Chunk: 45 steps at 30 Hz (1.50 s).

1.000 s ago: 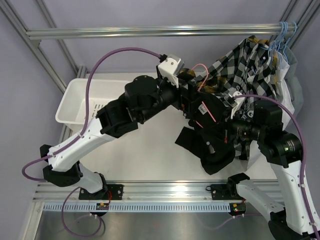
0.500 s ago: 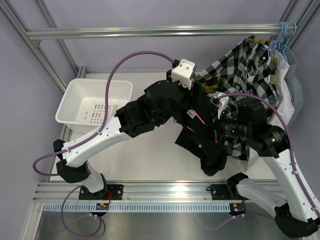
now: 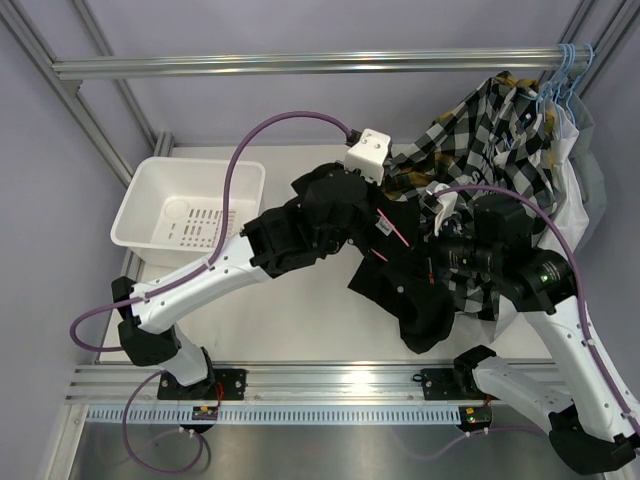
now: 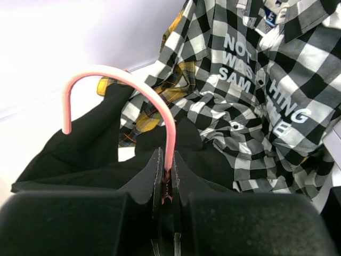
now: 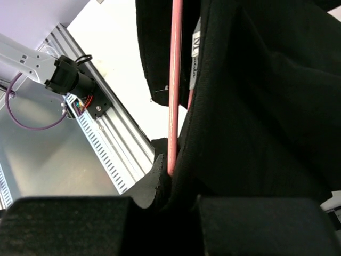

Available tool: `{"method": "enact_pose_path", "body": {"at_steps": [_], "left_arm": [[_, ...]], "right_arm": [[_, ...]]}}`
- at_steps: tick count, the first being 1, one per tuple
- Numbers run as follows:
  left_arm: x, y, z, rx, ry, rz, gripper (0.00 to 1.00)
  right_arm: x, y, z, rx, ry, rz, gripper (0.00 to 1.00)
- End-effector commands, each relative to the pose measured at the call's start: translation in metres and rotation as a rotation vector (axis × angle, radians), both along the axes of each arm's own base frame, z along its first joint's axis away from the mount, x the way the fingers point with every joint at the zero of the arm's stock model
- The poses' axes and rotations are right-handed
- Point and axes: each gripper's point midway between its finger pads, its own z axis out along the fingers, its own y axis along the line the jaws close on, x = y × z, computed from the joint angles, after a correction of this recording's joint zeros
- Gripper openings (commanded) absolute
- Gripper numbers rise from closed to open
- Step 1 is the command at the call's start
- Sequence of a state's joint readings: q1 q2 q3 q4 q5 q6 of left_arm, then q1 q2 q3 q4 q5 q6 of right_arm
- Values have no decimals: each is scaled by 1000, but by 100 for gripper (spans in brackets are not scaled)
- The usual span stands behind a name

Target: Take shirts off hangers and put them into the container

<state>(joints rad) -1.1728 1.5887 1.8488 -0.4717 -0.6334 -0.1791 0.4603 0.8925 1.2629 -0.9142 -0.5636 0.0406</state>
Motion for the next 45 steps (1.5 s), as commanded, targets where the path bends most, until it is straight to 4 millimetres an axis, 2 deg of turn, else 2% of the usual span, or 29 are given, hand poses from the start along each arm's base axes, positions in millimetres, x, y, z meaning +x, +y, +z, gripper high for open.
{"method": "enact_pose_path", "body": {"at_steps": [1,3,6,7,8,9,10,11,15,20,23,28,30,33,34,37,38,41,44,45], "left_arm": [[3,3,29,-137,-52,40,0],[11,4,26,-130,-69,92,0],[24,10,23,-97,-96,181,0],[29,7,22,-88,-102,203,0],[35,12,20,-78,-102,252,0],[41,15,20,-74,-98,285,0],[47,7,10,-58,-85,306,0],[51,13,19,-65,-89,347,0],[63,9,17,-34,-93,422,0],[70,4,11,-17,-107,463,0],[71,2,8,-10,-111,466,0],[71,1,4,-12,-103,461,0],[70,2,2,-9,-102,461,0],[69,6,-3,-4,-96,463,0],[67,9,-1,-11,-94,463,0],[65,13,-9,4,-87,464,0],[64,16,-6,4,-88,464,0],[65,28,-16,55,-87,482,0],[72,54,-28,53,-40,509,0],[69,65,-21,20,-32,509,0]], "right_arm": [[8,3,20,30,-99,-7,21],[12,-3,26,26,-109,-63,52],[19,-21,40,4,-141,-186,71],[22,-26,43,-6,-147,-220,83],[27,-35,45,-26,-161,-284,87],[27,-41,52,-21,-159,-325,88],[29,-45,54,-27,-159,-357,89],[32,-53,55,-30,-155,-416,90],[38,-66,50,-23,-116,-541,90],[41,-65,40,40,-38,-616,89],[49,-57,25,59,23,-641,86],[76,-52,-5,54,92,-729,79],[84,-55,-8,52,92,-772,75],[96,-62,-9,45,75,-842,59],[99,-64,-12,38,78,-864,48],[106,-67,-16,33,77,-901,31],[107,-70,-17,27,77,-922,20],[103,-79,-19,-5,69,-946,0],[94,-92,-15,-39,36,-964,0],[89,-96,-17,-64,38,-967,0]]}}
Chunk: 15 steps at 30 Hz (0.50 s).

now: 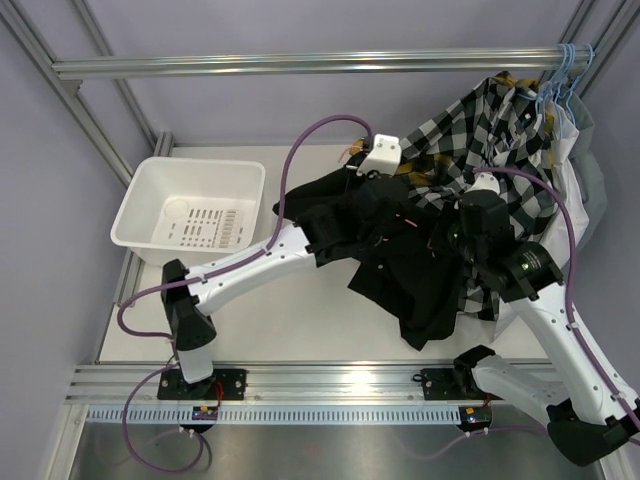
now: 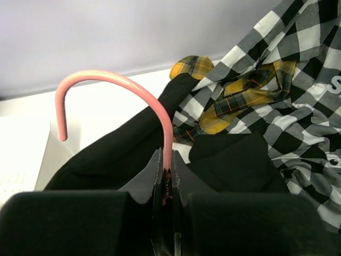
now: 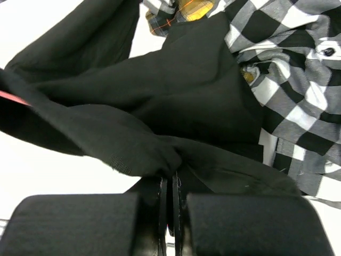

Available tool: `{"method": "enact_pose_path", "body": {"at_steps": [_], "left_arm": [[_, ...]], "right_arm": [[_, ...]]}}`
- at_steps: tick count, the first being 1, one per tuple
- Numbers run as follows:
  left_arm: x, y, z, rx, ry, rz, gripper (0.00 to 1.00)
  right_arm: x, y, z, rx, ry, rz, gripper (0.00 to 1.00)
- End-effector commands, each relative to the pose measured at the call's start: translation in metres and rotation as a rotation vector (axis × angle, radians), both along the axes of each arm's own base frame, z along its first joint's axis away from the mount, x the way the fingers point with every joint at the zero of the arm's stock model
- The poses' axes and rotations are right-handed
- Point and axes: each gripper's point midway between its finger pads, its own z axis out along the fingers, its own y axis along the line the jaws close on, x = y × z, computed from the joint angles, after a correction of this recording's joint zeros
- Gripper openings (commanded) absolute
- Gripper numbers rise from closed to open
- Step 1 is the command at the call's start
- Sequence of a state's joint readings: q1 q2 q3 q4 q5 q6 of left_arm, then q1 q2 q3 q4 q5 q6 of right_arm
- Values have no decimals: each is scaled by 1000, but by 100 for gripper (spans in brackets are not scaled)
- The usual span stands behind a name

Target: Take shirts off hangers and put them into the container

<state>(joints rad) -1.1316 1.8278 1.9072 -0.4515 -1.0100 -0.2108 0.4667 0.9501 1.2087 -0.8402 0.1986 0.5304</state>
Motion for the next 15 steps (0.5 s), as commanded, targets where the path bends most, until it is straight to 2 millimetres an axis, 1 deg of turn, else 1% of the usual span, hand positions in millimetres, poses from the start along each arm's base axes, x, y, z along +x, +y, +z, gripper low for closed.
{"method": "enact_pose_path", "body": {"at_steps": [1,3,5,9,10,13,14,15], "left_arm": [[3,60,33,-133,-24,100,0],[0,69,33,-139,-27,80,0],[-7,79,36,-133,-43,48,0],[-21,95,32,-84,-47,-17,0],[-27,102,29,-77,-47,-39,0],[-36,123,28,-84,-57,-29,0],[-39,141,33,-111,-66,-9,0],[-40,150,37,-146,-68,8,0]], "right_arm": [[-7,-27,16,-73,-67,-77,0],[-13,-33,11,-116,-54,-72,0],[-18,-38,8,-142,-49,-61,0],[-25,-35,6,-150,-28,-17,0],[-25,-34,6,-153,-21,-10,0],[-27,-29,7,-161,-1,34,0],[-29,-25,8,-159,5,66,0],[-31,-22,7,-156,14,85,0]]}}
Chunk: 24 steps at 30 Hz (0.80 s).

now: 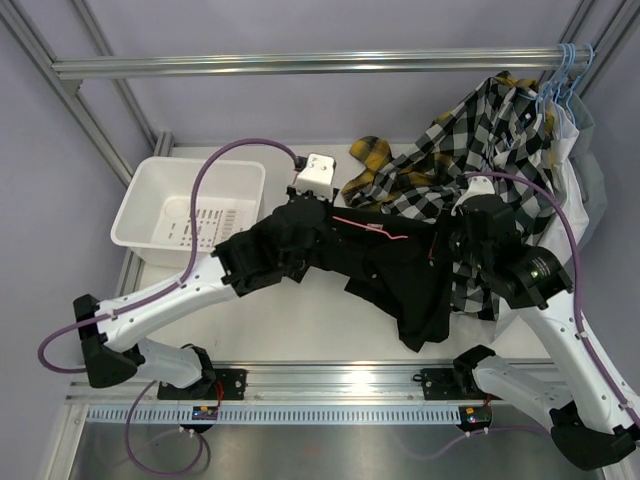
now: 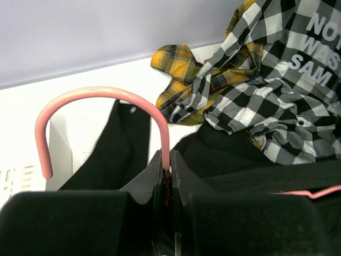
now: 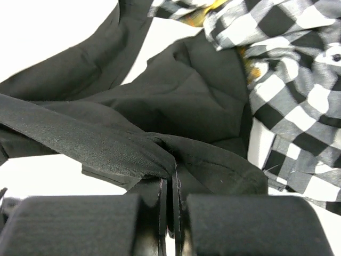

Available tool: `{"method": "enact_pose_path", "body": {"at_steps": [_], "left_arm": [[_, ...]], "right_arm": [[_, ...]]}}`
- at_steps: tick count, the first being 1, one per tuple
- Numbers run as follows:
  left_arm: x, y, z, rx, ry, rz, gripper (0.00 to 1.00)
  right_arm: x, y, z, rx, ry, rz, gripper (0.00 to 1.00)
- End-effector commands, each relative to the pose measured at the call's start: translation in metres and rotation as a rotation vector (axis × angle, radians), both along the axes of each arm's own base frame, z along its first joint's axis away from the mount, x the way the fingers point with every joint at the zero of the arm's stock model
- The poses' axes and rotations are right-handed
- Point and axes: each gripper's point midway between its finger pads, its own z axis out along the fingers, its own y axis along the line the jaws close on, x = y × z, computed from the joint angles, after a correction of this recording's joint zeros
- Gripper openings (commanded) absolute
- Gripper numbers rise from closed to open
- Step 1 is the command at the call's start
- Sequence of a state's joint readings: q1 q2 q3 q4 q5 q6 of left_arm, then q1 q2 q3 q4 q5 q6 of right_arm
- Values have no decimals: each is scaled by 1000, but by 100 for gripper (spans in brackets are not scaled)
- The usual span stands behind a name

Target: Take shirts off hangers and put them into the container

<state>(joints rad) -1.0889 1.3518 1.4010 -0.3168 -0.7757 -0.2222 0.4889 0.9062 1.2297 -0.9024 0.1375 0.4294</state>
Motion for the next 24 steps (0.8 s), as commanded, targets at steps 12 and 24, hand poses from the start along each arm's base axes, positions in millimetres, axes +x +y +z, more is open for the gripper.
{"method": "enact_pose_path", "body": {"at_steps": [12,24], "left_arm": [[-15,110,76,-133,-186,95,0],[-19,146,96,-263,-223,176,0]], "right_arm": [[-21,1,-32,-151,178,179,0],[-43,4,-60,-168,320,255,5]]}}
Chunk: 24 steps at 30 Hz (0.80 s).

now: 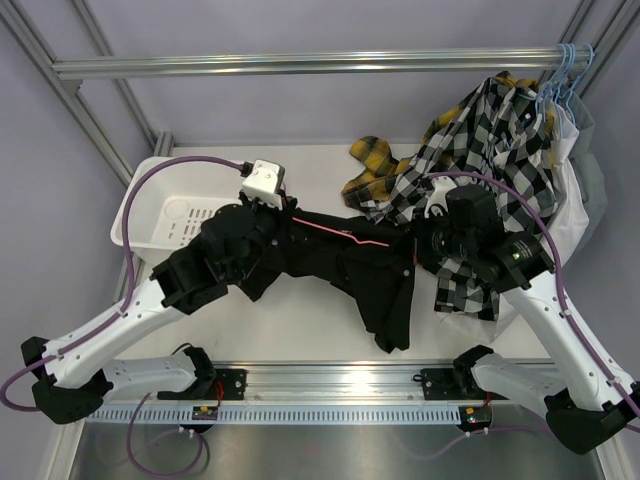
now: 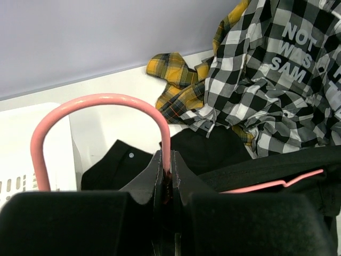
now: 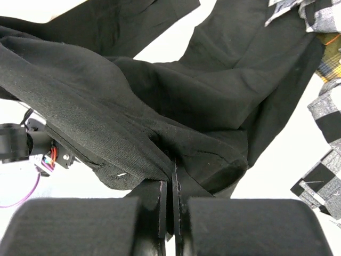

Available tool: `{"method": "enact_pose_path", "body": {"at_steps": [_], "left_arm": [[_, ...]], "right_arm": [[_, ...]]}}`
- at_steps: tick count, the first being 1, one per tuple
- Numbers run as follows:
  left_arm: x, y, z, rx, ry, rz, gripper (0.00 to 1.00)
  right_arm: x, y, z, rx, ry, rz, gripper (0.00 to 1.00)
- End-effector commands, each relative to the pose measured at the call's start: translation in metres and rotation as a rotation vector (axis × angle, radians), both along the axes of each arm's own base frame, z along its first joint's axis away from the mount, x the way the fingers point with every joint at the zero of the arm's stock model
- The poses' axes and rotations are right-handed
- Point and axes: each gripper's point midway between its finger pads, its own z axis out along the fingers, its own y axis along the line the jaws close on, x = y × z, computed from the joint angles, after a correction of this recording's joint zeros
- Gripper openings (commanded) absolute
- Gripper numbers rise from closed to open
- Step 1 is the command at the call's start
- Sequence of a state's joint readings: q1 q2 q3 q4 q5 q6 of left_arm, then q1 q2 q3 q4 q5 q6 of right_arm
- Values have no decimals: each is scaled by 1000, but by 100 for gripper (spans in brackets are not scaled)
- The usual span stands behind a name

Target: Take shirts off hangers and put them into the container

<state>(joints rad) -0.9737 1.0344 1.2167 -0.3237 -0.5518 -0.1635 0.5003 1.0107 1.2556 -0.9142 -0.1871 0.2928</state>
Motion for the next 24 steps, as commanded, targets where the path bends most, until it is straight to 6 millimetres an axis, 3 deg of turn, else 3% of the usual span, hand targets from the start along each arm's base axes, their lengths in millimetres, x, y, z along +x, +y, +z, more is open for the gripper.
{"method": "enact_pose_path", "body": {"at_steps": [1,4,8,12,15,16,19,22,24], "left_arm": [[7,83,79,-217,-162,302,0],[6,95,101,-281,-191,364,0],[6,118,118,-289,-216,467,0],[0,109,123,-290,-239,367,0],[-3,100,114,-245,-229,305,0],[-7,89,113,-236,-232,228,0],[-12,65,105,-174,-230,89,0],[-9,67,88,-97,-187,105,0],[-9,71,77,-82,-174,120,0]], "right_arm": [[-28,-43,-45,-213,190,-62,6],[-32,-35,-49,-174,219,-41,7],[-38,-45,-54,-187,230,-98,7],[-44,-49,-66,-175,288,-126,7],[-44,-55,-72,-165,307,-142,7],[-47,-50,-72,-140,316,-114,7],[-44,-45,-59,-84,285,-89,5],[-38,-56,-34,-82,213,-113,5],[-37,-64,-34,-115,227,-142,6]]}}
